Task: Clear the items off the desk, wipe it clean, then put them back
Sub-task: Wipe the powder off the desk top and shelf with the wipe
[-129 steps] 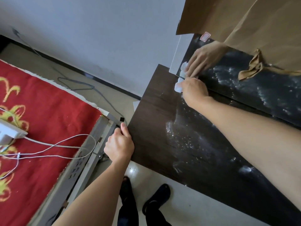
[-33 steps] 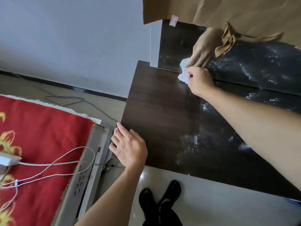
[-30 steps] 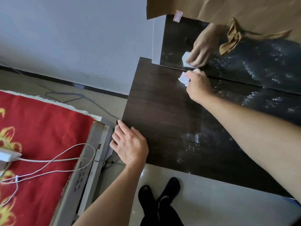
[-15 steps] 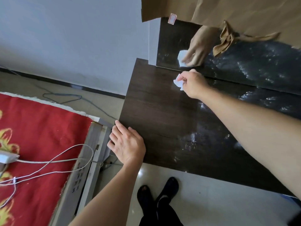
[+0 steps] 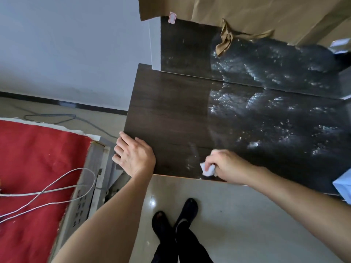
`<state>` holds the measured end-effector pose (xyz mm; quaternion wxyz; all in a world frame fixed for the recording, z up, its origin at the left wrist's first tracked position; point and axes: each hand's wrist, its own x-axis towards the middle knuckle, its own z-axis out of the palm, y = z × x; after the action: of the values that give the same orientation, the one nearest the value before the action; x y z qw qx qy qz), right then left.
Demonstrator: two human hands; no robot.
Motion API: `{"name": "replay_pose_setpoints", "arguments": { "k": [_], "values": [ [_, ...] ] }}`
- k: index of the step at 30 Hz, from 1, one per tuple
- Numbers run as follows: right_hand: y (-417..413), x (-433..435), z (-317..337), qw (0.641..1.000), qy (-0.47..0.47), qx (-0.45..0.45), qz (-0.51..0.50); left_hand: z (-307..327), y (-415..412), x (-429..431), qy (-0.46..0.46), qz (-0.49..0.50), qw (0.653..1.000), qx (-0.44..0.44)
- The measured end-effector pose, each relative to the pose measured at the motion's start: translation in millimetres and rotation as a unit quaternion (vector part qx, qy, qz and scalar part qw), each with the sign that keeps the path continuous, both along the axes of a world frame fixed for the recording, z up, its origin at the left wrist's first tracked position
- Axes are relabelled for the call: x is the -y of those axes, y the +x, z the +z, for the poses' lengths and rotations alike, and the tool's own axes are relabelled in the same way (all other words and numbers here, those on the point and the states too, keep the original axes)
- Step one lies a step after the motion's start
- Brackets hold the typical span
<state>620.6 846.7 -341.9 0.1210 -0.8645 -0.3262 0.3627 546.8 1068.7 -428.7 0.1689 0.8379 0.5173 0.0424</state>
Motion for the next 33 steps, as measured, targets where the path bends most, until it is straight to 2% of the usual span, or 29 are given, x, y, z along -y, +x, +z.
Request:
{"name": "replay_pose_setpoints", "arguments": {
  "k": [3,5,7,10,14,16,19,21,23,26,29,31,33],
  "values": [
    [48.9,-45.7,-17.9,0.985,0.082,0.109,-0.105,-3.5,-0.4,-1.7,0.007,0.002,1.000,0.003],
    [64.7,-71.6,-35.0,0.975,0.091,0.149,-0.140,-5.8,-1.3,-2.3,0.011,0.001,1.000,0.006],
    [50.4,-77.3,-48.4,0.975,0.091,0.157,-0.125,-8.4,-2.5,-2.9,0.018,-0.002,1.000,0.004],
    [-13.2,-41.1,-48.8,0.981,0.113,0.144,-0.058,-8.0,-2.3,-3.9,0.009,-0.001,1.000,0.003],
    [-81.3,19.7,-29.4,0.997,0.040,0.050,0.033,-4.3,-2.0,-2.9,0.007,-0.006,1.000,0.008],
    [-73.2,18.4,-18.3,0.999,0.036,0.004,0.000,-5.1,-2.4,-2.4,0.006,-0.008,1.000,0.007],
    [-30.5,-24.0,-17.4,0.990,0.115,0.053,-0.067,-5.0,-1.5,-3.2,0.003,-0.003,1.000,0.001],
    [-9.4,-51.0,-28.6,0.987,0.109,0.092,-0.078,-5.1,-1.2,-2.8,0.007,-0.003,1.000,0.001],
    [-14.9,-55.3,-42.2,0.988,0.083,0.117,-0.054,-6.1,-1.5,-2.8,0.010,-0.006,1.000,0.001],
    [-56.0,-12.8,-47.6,0.987,0.081,0.141,0.009,-6.2,-0.4,-2.6,0.002,-0.005,1.000,0.002],
    [-81.4,32.5,-35.1,0.995,0.024,0.092,0.012,-4.3,-0.8,-2.4,0.000,-0.011,1.000,0.008],
    [-71.3,43.1,-21.3,0.998,0.001,0.000,-0.058,-2.9,-2.8,-2.8,0.001,-0.027,1.000,0.009],
    [-44.2,41.3,-8.7,0.988,0.046,-0.040,-0.140,-1.4,-6.0,3.9,0.015,-0.081,0.997,0.005]
  ]
}}
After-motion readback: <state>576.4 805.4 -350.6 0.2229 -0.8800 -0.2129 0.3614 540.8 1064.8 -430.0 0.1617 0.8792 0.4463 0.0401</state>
